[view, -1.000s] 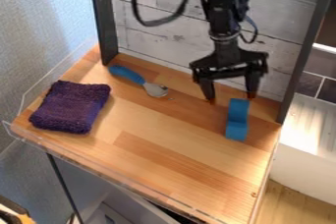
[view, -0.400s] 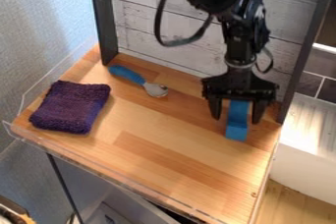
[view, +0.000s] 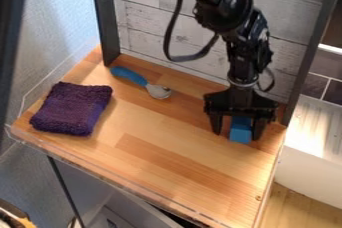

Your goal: Pick the blue object and put it beside the violet cloth

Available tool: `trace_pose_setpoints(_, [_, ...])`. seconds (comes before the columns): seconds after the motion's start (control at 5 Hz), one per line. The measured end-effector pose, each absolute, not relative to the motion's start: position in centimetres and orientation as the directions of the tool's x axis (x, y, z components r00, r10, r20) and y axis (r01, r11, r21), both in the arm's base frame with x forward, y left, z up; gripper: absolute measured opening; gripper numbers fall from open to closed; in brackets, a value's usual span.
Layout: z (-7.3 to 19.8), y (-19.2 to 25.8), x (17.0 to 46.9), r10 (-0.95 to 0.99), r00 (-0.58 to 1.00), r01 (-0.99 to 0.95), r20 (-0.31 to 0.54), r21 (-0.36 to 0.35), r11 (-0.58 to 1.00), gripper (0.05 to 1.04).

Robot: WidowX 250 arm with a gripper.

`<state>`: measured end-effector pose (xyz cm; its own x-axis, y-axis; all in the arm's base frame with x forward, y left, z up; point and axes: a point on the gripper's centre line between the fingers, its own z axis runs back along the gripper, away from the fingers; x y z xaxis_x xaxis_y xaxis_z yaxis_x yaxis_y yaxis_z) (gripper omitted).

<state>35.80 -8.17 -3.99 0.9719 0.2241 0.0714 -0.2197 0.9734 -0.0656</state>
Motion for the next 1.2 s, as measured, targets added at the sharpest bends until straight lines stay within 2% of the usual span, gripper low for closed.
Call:
trace_pose_setpoints(0.2, [-4.6,-8.2,36.1,0.218,0.974,-0.214,0.067,-0.064,0.975,0.962])
trace_pose_setpoints(0.4, [-4.7,-8.4,36.3,0.212,0.972,-0.204,0.096,-0.088,0.975,0.683])
trace_pose_setpoints(0.6, [-4.7,-8.3,36.3,0.208,0.973,-0.200,0.096,-0.083,0.976,0.613])
trace_pose_setpoints(1.0, [-3.6,-8.1,35.6,0.262,0.963,-0.253,0.064,-0.117,0.960,0.613])
trace_pose_setpoints(1.2, [-0.2,-7.0,35.8,0.368,0.923,-0.345,0.115,-0.177,0.922,0.613])
